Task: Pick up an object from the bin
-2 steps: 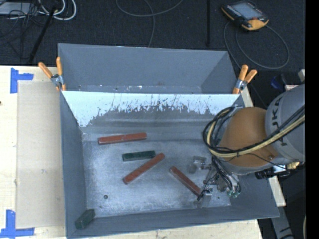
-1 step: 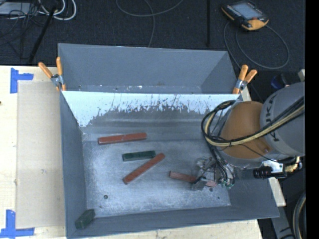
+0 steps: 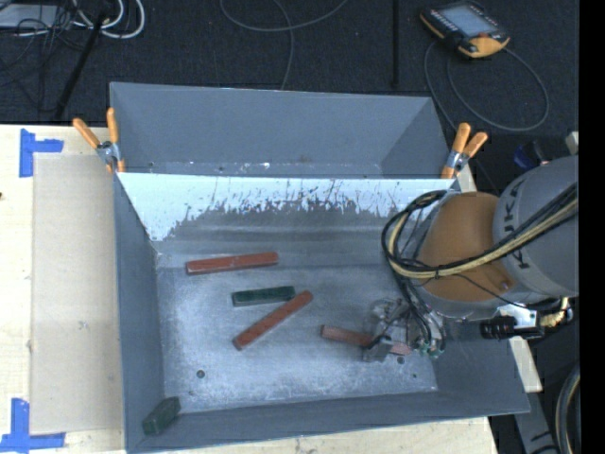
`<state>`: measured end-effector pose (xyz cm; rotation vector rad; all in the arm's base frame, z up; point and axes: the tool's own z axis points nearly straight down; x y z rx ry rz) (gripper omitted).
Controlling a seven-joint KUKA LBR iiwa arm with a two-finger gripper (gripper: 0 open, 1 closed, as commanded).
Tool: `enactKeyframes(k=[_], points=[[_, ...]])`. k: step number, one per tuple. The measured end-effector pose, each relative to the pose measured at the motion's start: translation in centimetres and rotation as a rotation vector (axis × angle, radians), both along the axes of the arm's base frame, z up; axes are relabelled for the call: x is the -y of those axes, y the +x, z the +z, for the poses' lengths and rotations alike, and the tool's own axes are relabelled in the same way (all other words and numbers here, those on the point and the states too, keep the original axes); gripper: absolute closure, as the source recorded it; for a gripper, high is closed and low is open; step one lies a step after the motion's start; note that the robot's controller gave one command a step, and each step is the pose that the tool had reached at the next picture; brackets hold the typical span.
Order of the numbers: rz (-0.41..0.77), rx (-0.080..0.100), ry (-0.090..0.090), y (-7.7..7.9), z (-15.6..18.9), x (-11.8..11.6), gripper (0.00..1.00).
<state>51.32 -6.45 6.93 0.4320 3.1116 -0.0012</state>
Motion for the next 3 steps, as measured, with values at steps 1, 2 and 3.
enactKeyframes(k=[1,2,3], points=[[0.058,0.0,0.001,-1.9,12.2,2.3,1.0],[0.059,0.0,0.001,-1.9,12.2,2.3,1.0],[0.16,-0.004,0.003,-0.9,14.8,3.8,1.0]])
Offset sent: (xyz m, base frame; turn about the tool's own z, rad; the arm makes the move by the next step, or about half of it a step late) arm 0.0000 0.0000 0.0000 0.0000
